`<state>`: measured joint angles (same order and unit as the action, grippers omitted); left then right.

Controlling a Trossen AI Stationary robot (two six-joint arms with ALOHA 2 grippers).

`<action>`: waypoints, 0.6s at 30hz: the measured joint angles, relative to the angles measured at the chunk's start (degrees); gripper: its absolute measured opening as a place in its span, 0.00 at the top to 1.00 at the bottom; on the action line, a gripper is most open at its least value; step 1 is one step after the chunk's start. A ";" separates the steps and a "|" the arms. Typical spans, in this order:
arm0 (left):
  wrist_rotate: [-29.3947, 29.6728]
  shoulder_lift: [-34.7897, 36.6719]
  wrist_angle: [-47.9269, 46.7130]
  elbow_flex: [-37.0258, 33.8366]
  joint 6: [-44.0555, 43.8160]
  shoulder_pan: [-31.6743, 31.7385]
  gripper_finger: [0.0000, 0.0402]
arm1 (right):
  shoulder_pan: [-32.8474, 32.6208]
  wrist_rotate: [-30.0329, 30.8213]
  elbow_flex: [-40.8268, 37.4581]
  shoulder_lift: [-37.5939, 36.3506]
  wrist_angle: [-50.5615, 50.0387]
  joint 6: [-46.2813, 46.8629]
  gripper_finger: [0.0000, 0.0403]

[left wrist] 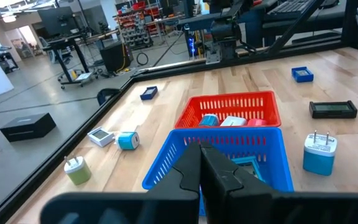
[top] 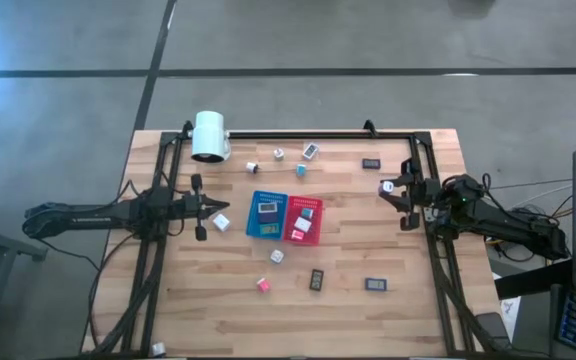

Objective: Pick & Place Office items
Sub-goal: Put the violet charger adapter into the red bin

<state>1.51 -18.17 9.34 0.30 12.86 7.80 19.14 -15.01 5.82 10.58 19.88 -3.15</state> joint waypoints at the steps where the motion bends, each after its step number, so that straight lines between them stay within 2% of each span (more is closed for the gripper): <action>1: 0.01 0.00 0.02 0.00 0.01 0.01 0.99 | 0.00 0.01 0.00 0.04 0.02 -0.01 0.68; 18: 0.01 0.00 0.02 0.00 0.02 0.00 0.99 | 0.00 0.03 0.00 0.57 0.04 0.11 0.68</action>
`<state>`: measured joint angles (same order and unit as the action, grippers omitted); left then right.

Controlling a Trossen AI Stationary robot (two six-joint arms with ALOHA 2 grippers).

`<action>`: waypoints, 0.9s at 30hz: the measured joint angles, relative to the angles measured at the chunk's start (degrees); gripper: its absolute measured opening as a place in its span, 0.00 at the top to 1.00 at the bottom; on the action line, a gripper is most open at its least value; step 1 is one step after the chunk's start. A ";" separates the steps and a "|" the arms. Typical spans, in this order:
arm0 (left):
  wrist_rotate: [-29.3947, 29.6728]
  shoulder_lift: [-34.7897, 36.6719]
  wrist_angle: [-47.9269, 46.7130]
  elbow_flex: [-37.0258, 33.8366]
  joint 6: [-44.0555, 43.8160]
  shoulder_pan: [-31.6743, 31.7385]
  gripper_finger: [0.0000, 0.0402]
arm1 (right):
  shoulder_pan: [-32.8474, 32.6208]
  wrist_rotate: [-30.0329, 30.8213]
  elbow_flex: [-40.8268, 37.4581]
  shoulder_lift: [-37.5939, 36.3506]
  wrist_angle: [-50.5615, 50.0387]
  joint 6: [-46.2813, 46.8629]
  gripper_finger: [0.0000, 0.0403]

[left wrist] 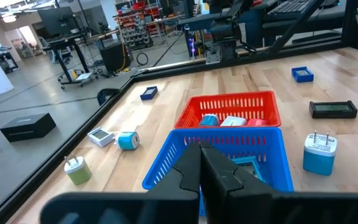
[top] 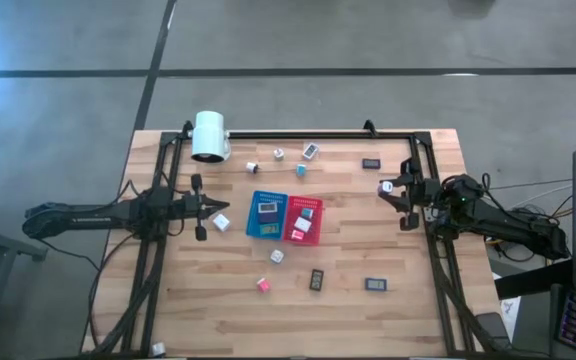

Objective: Pick & Place Office items
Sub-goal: Put the violet charger adapter into the red bin

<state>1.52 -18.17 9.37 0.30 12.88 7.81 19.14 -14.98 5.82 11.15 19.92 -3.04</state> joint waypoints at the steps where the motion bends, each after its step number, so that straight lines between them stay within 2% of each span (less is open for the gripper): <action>1: 0.00 0.00 0.00 0.00 0.00 -0.02 0.99 | 0.00 0.00 0.00 0.21 0.05 -0.01 0.68; 27: 0.00 -0.02 0.04 0.00 -0.01 -0.01 0.99 | 0.00 0.15 2.68 11.80 1.88 0.05 0.68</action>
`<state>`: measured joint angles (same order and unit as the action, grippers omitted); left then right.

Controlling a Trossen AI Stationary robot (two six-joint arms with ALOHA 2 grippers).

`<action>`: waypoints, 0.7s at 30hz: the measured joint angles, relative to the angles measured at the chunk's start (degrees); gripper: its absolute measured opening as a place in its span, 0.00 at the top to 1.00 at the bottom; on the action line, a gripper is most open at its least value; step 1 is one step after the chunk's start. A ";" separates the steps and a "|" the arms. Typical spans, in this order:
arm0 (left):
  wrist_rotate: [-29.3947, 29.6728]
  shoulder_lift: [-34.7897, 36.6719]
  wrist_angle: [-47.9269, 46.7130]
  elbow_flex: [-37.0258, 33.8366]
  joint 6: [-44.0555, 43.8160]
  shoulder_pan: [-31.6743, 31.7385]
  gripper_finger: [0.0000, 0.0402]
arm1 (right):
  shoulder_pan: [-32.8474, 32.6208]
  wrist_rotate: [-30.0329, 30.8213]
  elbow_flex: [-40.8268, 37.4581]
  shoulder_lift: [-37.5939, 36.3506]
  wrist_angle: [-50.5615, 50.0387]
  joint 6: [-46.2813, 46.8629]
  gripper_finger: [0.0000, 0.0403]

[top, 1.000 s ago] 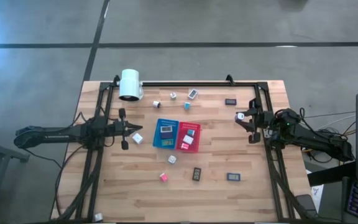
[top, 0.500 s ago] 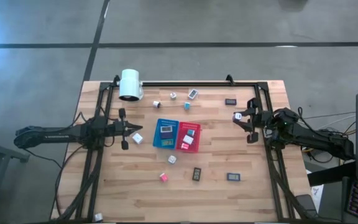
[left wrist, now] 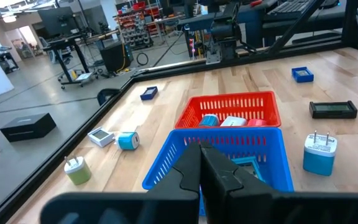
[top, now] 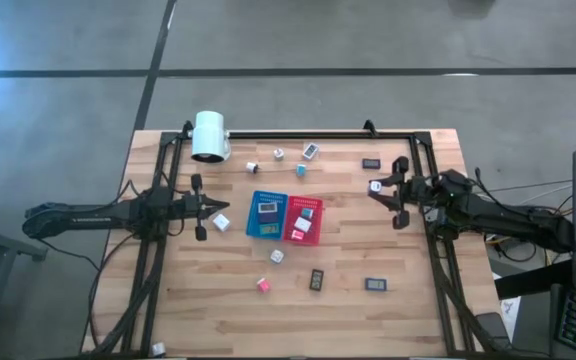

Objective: Pick & Place Office items
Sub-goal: Put the violet charger adapter into the red bin

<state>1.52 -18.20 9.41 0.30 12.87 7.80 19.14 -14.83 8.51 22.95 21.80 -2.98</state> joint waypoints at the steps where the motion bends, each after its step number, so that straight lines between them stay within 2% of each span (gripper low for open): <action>1: 0.00 0.00 0.00 0.00 0.00 -0.01 0.99 | 0.00 0.00 0.25 0.55 -0.02 0.00 0.68; 21: 0.04 0.00 0.00 0.00 -0.34 0.01 0.99 | -1.11 1.95 6.24 18.19 1.74 1.12 0.68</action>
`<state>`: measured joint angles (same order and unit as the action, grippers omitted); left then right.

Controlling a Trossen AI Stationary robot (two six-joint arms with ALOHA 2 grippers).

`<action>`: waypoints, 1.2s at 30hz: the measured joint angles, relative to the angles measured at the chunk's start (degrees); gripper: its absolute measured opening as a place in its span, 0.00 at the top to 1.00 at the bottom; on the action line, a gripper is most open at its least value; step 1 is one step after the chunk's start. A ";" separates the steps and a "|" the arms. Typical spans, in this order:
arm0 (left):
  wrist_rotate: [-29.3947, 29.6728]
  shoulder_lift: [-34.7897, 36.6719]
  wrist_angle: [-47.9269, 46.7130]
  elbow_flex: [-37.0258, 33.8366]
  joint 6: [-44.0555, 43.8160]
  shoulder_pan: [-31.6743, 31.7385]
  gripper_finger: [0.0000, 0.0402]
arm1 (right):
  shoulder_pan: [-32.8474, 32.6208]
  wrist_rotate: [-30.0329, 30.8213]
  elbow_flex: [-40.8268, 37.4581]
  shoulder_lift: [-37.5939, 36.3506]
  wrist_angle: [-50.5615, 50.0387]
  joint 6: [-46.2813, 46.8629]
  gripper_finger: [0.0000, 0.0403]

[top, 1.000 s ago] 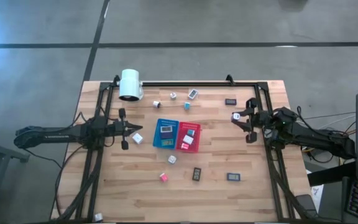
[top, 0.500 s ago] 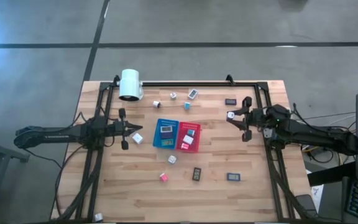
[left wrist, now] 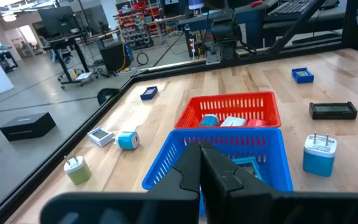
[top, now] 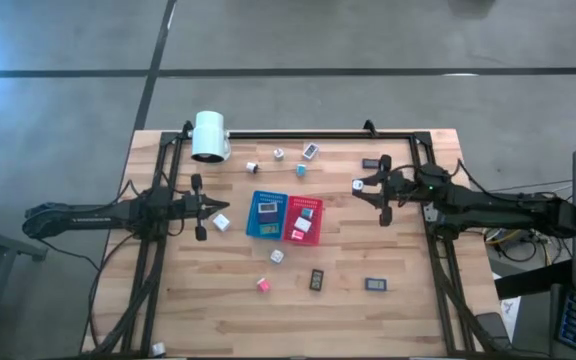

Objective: Pick & Place Office items
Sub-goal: Put the violet charger adapter into the red bin

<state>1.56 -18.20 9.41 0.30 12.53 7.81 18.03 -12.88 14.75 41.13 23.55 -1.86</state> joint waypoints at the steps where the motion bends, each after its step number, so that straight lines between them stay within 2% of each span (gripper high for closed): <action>1: -0.01 0.00 0.00 0.00 -0.10 -0.02 0.99 | -0.30 0.02 0.42 1.24 0.24 -0.07 0.68; 16: 0.00 0.02 -0.02 0.00 -0.11 -0.01 0.99 | -6.00 0.13 10.84 19.48 -0.84 -3.02 0.68; 20: 0.00 0.02 -0.02 0.00 -0.13 -0.02 0.99 | -7.75 1.84 13.75 24.77 -0.75 -4.35 0.68; 25: 0.00 0.00 -0.04 0.00 -0.33 0.00 0.99 | -9.57 6.94 17.61 32.10 -0.83 -6.53 0.68; 31: 0.00 -0.02 -0.04 0.00 -0.33 0.00 0.99 | -9.95 7.08 22.66 40.75 -0.97 -7.13 0.68; 36: 0.00 -0.04 -0.06 0.00 -0.33 0.00 0.99 | -9.95 6.99 27.95 47.61 -6.96 -7.13 0.68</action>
<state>1.56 -18.24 9.35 0.30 12.21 7.81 8.08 -5.89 42.70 88.74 16.58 -8.99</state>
